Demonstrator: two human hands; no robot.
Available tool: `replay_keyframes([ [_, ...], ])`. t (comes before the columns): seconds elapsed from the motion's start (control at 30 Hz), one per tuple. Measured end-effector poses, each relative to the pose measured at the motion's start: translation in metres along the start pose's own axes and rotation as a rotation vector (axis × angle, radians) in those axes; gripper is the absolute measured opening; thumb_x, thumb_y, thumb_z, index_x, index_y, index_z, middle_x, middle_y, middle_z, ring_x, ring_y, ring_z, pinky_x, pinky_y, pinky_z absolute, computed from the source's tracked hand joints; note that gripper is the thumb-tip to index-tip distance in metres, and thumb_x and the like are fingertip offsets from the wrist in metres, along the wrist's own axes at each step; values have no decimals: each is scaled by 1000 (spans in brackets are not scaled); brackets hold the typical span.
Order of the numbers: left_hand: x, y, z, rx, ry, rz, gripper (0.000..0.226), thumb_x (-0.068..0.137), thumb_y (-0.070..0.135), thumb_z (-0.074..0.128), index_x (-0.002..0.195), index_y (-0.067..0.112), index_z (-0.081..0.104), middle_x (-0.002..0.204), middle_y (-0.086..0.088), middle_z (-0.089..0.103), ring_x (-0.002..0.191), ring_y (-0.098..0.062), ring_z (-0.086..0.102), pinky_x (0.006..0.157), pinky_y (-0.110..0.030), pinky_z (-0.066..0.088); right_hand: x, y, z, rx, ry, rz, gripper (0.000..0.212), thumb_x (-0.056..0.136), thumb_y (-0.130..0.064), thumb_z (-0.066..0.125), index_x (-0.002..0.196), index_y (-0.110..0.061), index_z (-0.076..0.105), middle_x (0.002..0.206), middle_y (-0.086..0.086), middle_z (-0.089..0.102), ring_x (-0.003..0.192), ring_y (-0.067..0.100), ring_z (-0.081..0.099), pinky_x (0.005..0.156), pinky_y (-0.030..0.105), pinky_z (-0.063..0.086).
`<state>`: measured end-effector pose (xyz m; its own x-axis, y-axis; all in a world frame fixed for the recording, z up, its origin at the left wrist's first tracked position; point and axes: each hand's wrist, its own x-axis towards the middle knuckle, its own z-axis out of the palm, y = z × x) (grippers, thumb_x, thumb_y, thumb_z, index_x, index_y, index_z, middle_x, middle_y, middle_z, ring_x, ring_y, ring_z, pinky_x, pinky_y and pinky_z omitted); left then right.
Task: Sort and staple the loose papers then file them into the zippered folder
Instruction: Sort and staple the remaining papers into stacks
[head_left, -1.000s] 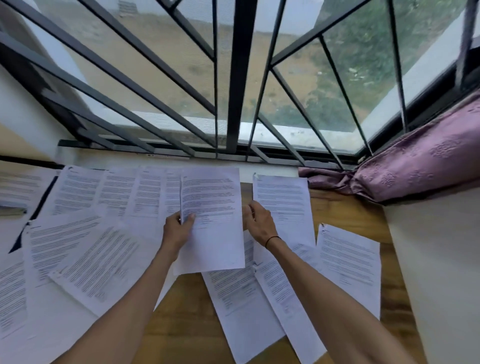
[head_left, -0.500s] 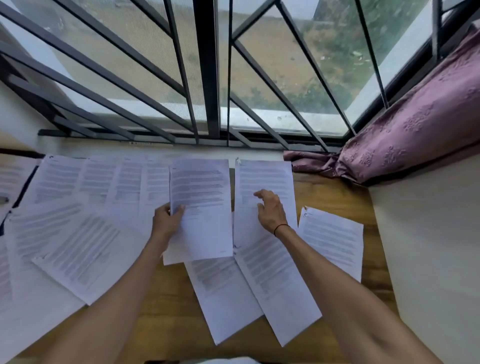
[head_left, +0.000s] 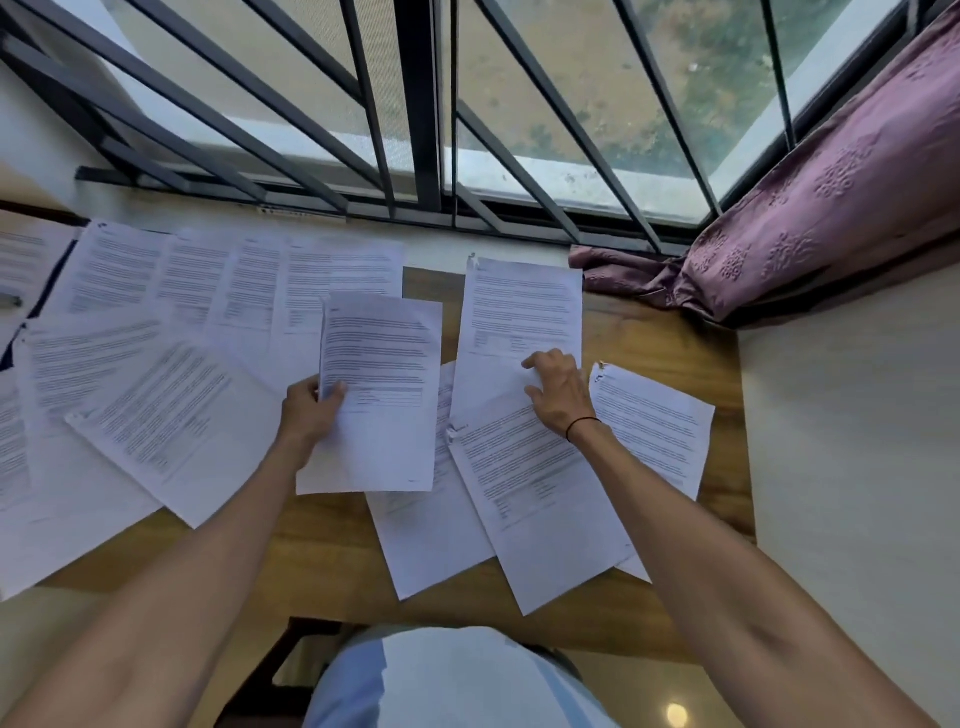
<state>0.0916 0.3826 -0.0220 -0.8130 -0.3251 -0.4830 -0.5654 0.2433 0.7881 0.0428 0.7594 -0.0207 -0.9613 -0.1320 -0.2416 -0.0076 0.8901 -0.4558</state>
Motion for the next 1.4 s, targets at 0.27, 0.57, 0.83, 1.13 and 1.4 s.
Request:
replay_keyframes([
  [0.27, -1, 17, 34, -16, -56, 34, 36, 96, 37, 72, 125, 17, 70, 116, -5, 72, 109, -26, 68, 99, -46, 56, -15, 17, -8, -120, 87, 23, 50, 85, -30, 78, 129, -21, 57, 126, 4, 53, 121, 28, 47, 95, 46, 32],
  [0.57, -10, 41, 107, 56, -184, 74, 26, 97, 33, 70, 115, 14, 71, 111, -10, 72, 103, -32, 68, 85, -42, 57, -53, 46, -5, -166, 248, 216, 46, 87, -26, 71, 130, -16, 57, 128, 8, 54, 117, 30, 50, 92, 47, 38],
  [0.83, -10, 55, 119, 27, -188, 90, 25, 99, 32, 68, 116, 13, 69, 112, -9, 70, 101, -31, 67, 82, -38, 54, -73, 67, 3, -113, 272, 297, 40, 90, -29, 69, 127, -17, 60, 124, 9, 56, 114, 29, 52, 93, 46, 37],
  [1.13, -3, 31, 47, 9, -36, 40, 39, 98, 35, 68, 129, 11, 68, 120, -10, 71, 111, -33, 66, 102, -52, 54, -57, 29, 11, -74, 285, 197, 33, 90, -27, 68, 120, -17, 61, 120, 8, 56, 112, 30, 51, 88, 44, 34],
  [1.4, -12, -3, -38, -116, 82, -1, 35, 101, 24, 67, 133, 9, 65, 120, -5, 69, 113, -24, 64, 102, -39, 51, -35, -28, 38, -81, 203, 43, 37, 90, -33, 67, 122, -17, 61, 119, 7, 56, 110, 30, 51, 87, 47, 36],
])
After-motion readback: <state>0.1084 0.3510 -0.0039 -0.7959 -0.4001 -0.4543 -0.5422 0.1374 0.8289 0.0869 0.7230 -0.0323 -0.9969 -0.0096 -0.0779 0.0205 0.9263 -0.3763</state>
